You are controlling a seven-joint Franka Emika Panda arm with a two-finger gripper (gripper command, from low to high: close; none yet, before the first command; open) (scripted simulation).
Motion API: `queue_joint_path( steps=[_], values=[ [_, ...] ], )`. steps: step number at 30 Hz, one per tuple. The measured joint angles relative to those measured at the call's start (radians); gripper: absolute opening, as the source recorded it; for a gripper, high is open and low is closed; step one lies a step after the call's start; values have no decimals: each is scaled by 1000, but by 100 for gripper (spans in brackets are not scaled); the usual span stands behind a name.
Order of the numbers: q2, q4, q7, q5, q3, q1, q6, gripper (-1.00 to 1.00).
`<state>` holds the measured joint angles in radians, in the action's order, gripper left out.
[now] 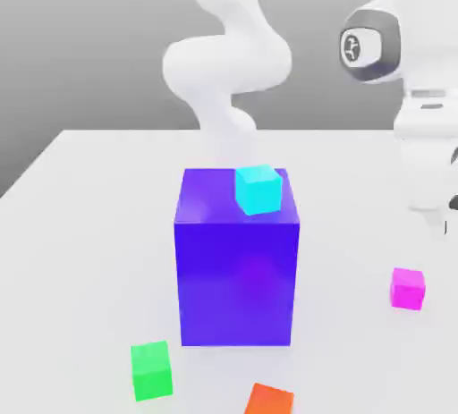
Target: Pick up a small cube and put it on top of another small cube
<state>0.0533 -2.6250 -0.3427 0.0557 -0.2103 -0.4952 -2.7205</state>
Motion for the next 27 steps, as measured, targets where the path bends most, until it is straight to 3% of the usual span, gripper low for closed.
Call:
queue_joint_path(
  steps=[4, 10, 11, 18, 24, 27],
  values=[
    [-148, -60, -4, -115, -18, -78, -83, 0],
    [-366, -34, -95, -259, 95, -175, -245, 0],
    [-391, -28, -103, -269, 111, -189, -266, -100],
    [-393, -28, -106, -274, 111, -189, -267, -100],
    [-204, -66, -9, -153, 23, -132, -118, -100],
    [-184, -36, 36, -123, 63, -73, -72, -100]
  ],
)
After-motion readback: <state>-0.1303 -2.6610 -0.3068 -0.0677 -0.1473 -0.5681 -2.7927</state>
